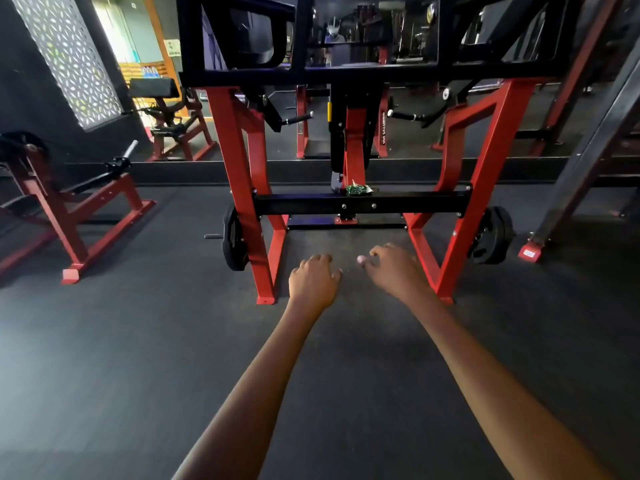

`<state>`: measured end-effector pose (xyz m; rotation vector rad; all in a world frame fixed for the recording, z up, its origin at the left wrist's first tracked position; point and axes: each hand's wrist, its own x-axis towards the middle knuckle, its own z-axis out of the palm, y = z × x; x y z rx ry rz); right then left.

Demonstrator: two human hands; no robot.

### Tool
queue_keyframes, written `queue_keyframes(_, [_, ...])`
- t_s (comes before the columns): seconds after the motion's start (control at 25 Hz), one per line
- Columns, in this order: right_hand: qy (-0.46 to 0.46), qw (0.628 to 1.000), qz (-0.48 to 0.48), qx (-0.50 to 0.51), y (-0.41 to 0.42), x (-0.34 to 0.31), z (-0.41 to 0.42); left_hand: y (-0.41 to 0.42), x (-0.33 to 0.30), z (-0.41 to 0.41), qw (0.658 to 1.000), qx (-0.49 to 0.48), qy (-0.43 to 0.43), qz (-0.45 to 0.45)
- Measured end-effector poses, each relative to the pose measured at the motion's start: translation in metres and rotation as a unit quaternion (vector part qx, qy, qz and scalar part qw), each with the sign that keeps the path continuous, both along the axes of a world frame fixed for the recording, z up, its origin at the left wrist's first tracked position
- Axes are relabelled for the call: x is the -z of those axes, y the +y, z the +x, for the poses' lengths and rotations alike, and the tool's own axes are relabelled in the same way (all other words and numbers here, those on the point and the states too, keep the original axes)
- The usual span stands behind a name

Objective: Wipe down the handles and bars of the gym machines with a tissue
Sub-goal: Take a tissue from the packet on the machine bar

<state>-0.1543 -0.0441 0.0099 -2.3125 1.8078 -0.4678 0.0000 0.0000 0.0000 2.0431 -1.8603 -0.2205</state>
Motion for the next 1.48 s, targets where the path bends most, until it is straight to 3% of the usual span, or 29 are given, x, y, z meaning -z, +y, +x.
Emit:
queue_keyframes(0.56, [-0.001, 0.996, 0.060, -0.065, -0.281, 0.062, -0.040, -0.272, 0.052, -0.035, 0.995, -0.027, 0.039, 0.084])
queue_keyframes(1.08, [0.033, 0.987, 0.141, -0.074, -0.622, 0.106, 0.004, -0.618, 0.099, 0.015, 0.986, -0.047, 0.078, 0.139])
queue_keyframes(1.36, [-0.025, 0.979, 0.194, -0.063, -0.764, 0.140, 0.020, -0.740, 0.147, 0.033, 0.970, -0.085, 0.154, 0.167])
queue_keyframes(1.48, [-0.019, 0.976, 0.202, -0.081, -0.812, 0.157, 0.031, -0.780, 0.170, 0.041, 0.970, -0.096, 0.142, 0.171])
